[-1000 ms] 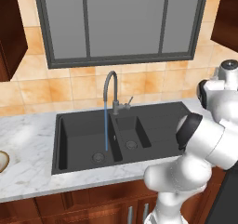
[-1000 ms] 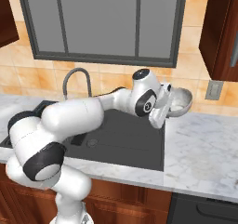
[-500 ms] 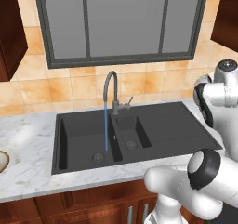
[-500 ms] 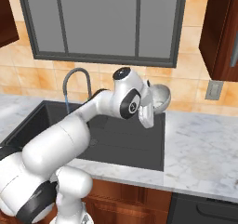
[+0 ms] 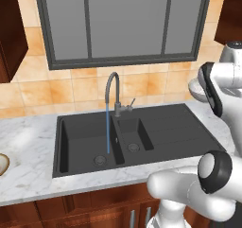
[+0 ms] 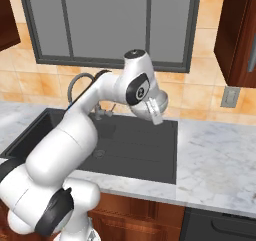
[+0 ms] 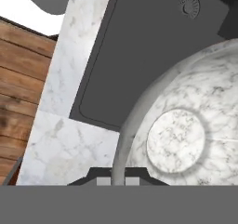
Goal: Rinse each bowl for a few seconds and place them down in the sink or on the counter.
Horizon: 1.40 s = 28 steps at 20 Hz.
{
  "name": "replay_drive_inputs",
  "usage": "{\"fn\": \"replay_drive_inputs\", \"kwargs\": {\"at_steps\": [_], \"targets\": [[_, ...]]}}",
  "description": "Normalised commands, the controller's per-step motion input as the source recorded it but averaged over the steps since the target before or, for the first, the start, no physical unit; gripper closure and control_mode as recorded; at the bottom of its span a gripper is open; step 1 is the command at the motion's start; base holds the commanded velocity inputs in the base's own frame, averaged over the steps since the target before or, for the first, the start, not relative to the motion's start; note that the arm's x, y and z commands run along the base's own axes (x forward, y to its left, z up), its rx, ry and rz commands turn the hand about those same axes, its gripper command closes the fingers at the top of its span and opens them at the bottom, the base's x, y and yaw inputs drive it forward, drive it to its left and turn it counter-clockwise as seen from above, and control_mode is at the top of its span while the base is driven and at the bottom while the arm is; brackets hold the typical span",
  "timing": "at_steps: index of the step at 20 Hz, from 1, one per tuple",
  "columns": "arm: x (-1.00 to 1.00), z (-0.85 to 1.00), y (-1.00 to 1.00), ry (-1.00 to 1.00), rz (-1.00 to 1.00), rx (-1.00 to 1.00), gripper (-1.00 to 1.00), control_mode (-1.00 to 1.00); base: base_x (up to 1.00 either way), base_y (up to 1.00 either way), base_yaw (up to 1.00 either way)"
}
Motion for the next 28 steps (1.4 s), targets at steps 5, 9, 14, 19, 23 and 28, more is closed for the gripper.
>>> {"fn": "replay_drive_inputs", "kwargs": {"at_steps": [5,9,14,19,23,28], "targets": [[-0.08,0.06,0.58,0.04,0.19,-0.06,1.0,-1.0,0.0,0.0,0.0],[0.0,-0.11,0.61,0.0,0.16,-0.06,1.0,-1.0,0.0,0.0,0.0],[0.0,-0.23,0.54,0.0,0.14,0.0,1.0,-1.0,0.0,0.0,0.0],[0.0,-0.25,0.4,0.0,0.13,0.02,1.0,-1.0,0.0,0.0,0.0],[0.12,-0.19,0.36,0.0,0.12,0.09,1.0,-1.0,0.0,0.0,0.0],[0.11,-0.25,0.46,0.0,0.09,0.08,1.0,-1.0,0.0,0.0,0.0]]}}
